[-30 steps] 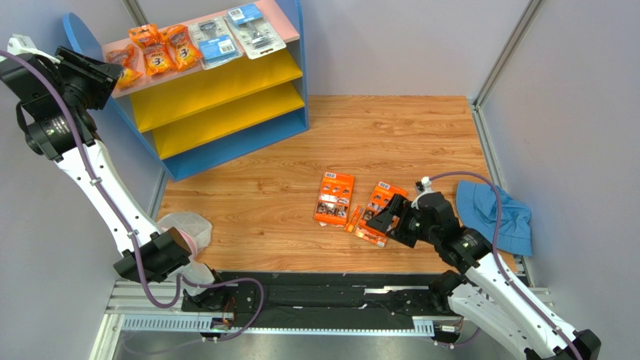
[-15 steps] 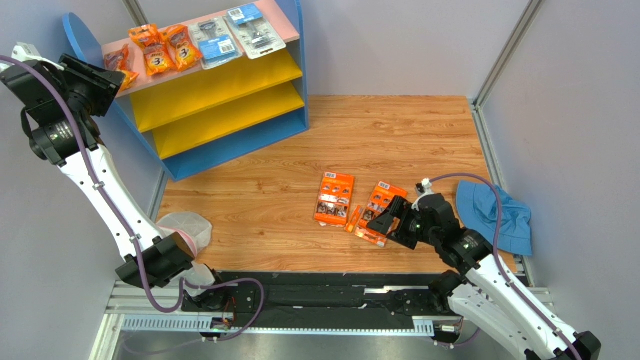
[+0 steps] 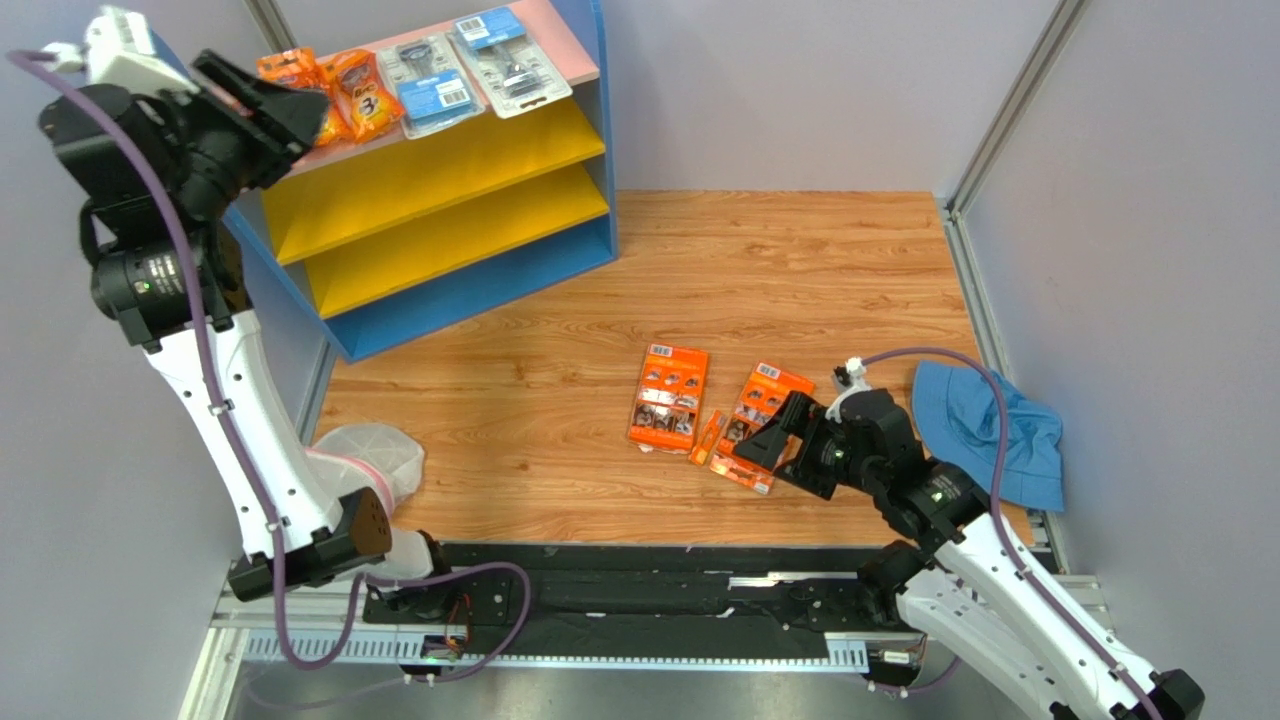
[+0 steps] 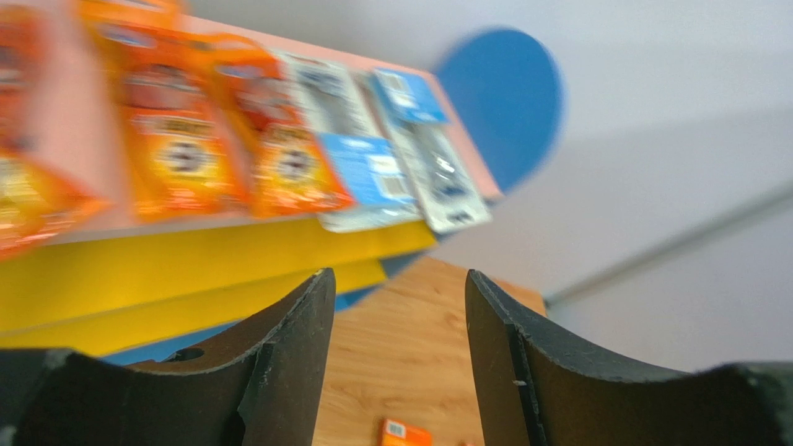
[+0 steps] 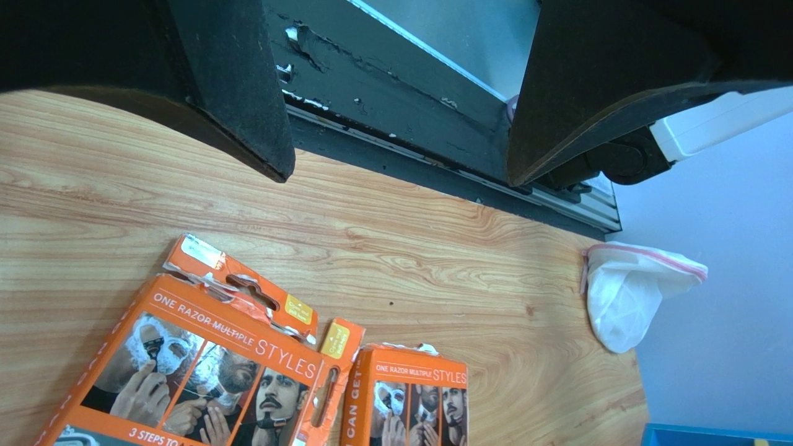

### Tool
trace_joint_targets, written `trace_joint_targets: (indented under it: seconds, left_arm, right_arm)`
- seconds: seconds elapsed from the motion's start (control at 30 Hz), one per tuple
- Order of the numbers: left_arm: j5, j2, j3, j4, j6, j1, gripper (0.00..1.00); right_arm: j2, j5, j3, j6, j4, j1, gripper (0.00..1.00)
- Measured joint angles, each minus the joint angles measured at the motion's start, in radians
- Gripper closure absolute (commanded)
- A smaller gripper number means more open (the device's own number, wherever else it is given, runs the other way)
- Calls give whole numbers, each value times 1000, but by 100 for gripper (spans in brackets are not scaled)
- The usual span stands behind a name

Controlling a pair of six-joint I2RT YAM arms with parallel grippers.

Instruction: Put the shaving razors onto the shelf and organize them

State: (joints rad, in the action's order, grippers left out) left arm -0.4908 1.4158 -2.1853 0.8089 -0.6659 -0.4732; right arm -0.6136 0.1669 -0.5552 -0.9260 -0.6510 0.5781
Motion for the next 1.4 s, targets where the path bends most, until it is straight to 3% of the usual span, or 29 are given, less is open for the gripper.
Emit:
trace_joint_targets:
  seconds: [0.1, 0.17, 0.73, 1.2, 1.4]
  left_arm:
    - [-11, -14, 0, -22, 40, 167, 30]
    - [-16, -22, 20, -39, 63, 257, 16]
    - [106, -20, 436, -69, 254, 866, 13]
    - [198, 28, 573, -37, 268, 968, 13]
    - [201, 30, 726, -88, 247, 999, 13]
  right_arm:
    - [24, 1, 0, 0, 0, 0, 5]
    - [42, 3, 0, 2, 0, 0, 3]
    - [141, 3, 44, 6, -9, 0, 2]
    - [171, -1, 60, 8, -25, 0, 7]
    - [45, 5, 103, 10, 55, 0, 10]
